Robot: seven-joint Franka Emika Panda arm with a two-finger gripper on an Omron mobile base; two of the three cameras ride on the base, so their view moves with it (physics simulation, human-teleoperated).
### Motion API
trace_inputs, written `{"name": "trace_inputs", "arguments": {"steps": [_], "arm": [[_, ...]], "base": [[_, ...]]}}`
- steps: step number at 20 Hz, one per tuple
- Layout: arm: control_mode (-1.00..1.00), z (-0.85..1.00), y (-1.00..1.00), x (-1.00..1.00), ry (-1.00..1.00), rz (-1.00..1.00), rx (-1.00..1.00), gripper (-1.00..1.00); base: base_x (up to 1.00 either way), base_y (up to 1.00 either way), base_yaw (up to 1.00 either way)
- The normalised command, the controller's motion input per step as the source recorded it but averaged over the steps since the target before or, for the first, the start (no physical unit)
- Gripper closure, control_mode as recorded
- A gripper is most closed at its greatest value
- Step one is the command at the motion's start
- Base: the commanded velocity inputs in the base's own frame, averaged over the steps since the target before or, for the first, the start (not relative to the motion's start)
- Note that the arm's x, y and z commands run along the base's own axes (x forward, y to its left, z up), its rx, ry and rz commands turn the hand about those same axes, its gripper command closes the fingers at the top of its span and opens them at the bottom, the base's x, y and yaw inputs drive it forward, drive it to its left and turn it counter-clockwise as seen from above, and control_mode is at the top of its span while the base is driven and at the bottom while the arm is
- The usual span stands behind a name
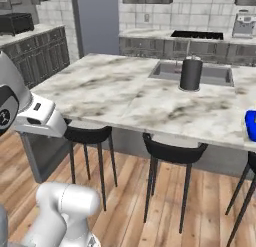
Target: There is a tray on the dining counter. Grab the cup, mug, and pitcher and place them on the tray. The pitcher may be placed next to the tray if it cannot fit the tray.
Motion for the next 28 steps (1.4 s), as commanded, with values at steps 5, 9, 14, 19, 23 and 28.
{"name": "trace_inputs", "arguments": {"steps": [5,9,14,19,23,28], "arm": [[1.0,0.0,0.0,0.0,0.0,0.0,0.0,-1.0],[1.0,0.0,0.0,0.0,0.0,0.0,0.0,-1.0],[1.0,0.0,0.0,0.0,0.0,0.0,0.0,-1.0],[1.0,0.0,0.0,0.0,0.0,0.0,0.0,-1.0],[1.0,0.0,0.0,0.0,0.0,0.0,0.0,-1.0],[1.0,0.0,0.0,0.0,0.0,0.0,0.0,-1.0]], "base": [[0.35,1.0,0.0],[0.1,1.0,0.0],[0.07,1.0,0.01],[0.1,1.0,0.0],[0.2,1.0,0.0],[0.54,1.0,0.0]]}}
